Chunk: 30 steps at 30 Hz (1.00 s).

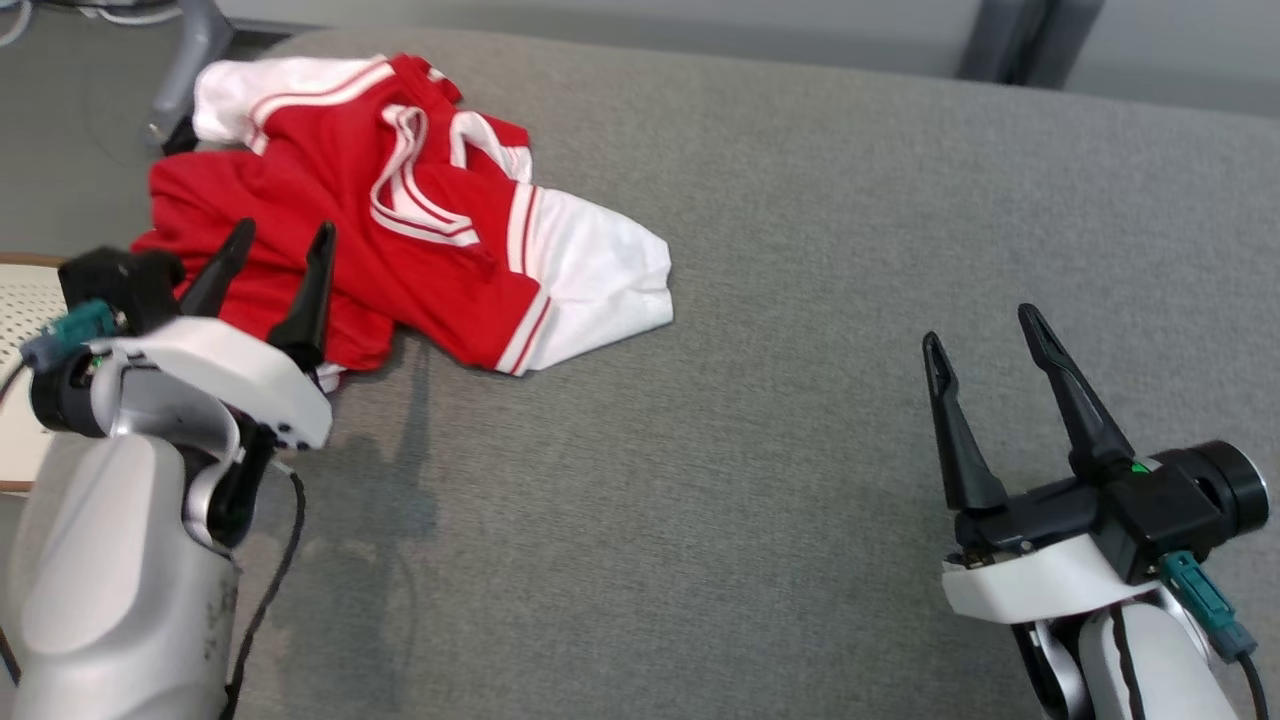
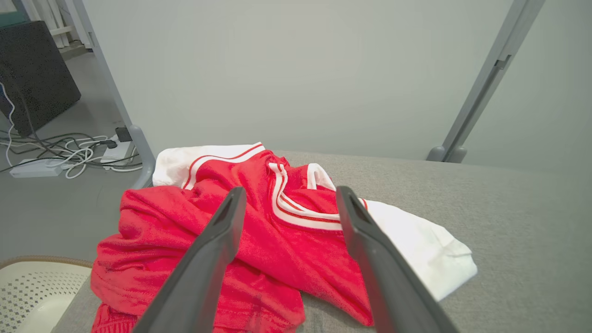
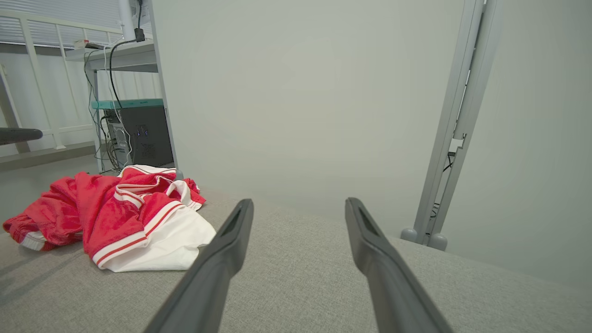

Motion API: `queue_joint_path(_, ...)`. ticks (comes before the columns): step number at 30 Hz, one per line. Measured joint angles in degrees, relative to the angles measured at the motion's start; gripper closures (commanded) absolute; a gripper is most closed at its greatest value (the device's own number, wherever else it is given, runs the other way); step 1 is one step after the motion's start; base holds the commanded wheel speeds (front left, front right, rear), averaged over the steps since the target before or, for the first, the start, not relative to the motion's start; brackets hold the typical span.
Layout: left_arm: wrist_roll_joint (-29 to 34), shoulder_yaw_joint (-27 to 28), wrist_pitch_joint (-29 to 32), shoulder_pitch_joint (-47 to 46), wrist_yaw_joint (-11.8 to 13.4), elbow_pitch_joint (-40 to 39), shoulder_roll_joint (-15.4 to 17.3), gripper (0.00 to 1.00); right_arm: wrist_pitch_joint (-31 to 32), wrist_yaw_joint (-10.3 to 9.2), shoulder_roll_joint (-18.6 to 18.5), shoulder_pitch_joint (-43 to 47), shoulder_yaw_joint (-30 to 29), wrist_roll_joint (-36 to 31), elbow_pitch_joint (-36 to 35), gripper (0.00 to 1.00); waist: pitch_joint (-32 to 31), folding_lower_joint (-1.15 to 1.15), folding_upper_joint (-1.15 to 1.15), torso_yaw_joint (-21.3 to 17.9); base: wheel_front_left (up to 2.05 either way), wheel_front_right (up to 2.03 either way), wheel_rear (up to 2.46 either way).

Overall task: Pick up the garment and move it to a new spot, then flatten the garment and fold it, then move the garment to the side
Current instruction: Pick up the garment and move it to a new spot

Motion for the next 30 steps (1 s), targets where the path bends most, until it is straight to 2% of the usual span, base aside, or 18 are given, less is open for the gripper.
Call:
queue_joint_path(3,-2.04,-1.78,5.48,-5.11,0.02,4.71,2.54,0.0,0.0,0.0,0.05,-2.0,1.92,0.94,-0.67,0.0,3.53,0.0,0.0,-3.46,0.0,0.0,0.0)
queue_joint_path(6,-3.92,-3.3,9.06,-8.34,0.01,8.9,3.68,0.0,0.01,0.0,0.0,-2.69,2.75,2.4,-0.91,0.0,6.2,0.0,0.0,-7.12,0.0,0.0,0.0)
queue_joint_path(11,-4.32,-2.86,10.71,-11.27,0.08,16.48,6.47,0.0,0.01,0.0,-0.01,-3.71,4.25,4.02,-1.3,0.0,9.63,0.0,0.0,-12.37,0.0,0.0,0.0)
queue_joint_path(14,-3.27,-3.14,10.04,-12.89,1.08,19.78,7.76,0.0,0.01,0.0,0.01,-4.02,4.26,4.28,-1.65,0.0,11.12,0.0,0.0,-14.85,0.0,0.0,0.0)
queue_joint_path(15,-3.27,-3.14,10.04,-12.89,1.08,19.78,7.76,0.67,0.01,0.0,0.01,-4.02,4.26,4.28,-1.65,0.0,11.12,0.0,0.0,-14.85,0.0,0.0,0.0)
queue_joint_path(16,-3.33,-3.12,10.02,-13.52,1.1,20.56,7.92,1.0,0.0,0.0,-0.01,-4.0,4.01,4.44,-1.78,0.0,11.48,0.0,0.0,-15.48,0.0,0.0,0.0)
queue_joint_path(19,-2.85,-4.45,9.71,-14.11,1.02,21.82,7.95,1.0,0.01,0.0,-0.02,-3.22,3.39,4.59,-1.85,0.0,11.66,0.0,0.0,-16.61,0.0,0.0,0.0)
queue_joint_path(23,-3.04,-5.64,5.02,-12.77,0.67,20.75,7.19,1.0,0.0,0.0,0.02,-1.59,2.5,4.74,-1.25,0.0,9.71,0.0,0.0,-16.38,0.0,0.0,0.0)
queue_joint_path(27,-2.8,-7.98,0.19,-11.02,0.44,13.04,4.69,1.0,0.01,0.0,0.0,0.14,1.81,4.92,-0.75,0.0,6.66,0.0,0.0,-15.29,0.0,0.0,0.0)
queue_joint_path(30,-2.92,-10.69,-0.54,-8.52,0.42,3.99,2.87,1.0,0.01,0.0,0.02,1.64,1.96,5.02,-0.09,0.0,4.02,0.0,0.0,-14.39,0.0,0.0,0.0)
